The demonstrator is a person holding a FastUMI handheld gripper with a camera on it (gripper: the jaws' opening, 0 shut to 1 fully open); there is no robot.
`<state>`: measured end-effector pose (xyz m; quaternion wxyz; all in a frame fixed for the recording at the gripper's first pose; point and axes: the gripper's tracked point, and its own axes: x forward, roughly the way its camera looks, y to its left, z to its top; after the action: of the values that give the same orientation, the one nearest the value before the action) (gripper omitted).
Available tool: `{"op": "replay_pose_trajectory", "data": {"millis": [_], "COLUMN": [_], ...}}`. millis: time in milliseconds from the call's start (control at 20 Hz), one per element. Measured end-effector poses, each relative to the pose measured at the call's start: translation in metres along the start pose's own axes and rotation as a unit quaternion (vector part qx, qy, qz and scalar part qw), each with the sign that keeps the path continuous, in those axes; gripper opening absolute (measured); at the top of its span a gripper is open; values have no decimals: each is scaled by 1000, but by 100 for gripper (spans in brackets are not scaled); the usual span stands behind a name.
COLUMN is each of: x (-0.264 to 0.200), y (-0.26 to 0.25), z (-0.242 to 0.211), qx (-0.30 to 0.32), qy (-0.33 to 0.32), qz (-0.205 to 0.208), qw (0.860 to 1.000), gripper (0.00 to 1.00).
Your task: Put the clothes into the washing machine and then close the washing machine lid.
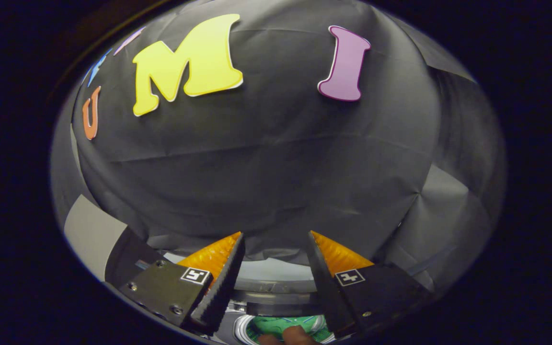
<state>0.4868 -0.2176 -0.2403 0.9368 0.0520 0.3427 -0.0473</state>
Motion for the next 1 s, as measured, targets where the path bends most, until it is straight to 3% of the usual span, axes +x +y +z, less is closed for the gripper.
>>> {"op": "replay_pose_trajectory", "data": {"millis": [1000], "x": [-17], "y": [1], "z": [-9], "qx": [-2], "qy": [-10], "qz": [0], "qw": [1000], "gripper": [81]}}
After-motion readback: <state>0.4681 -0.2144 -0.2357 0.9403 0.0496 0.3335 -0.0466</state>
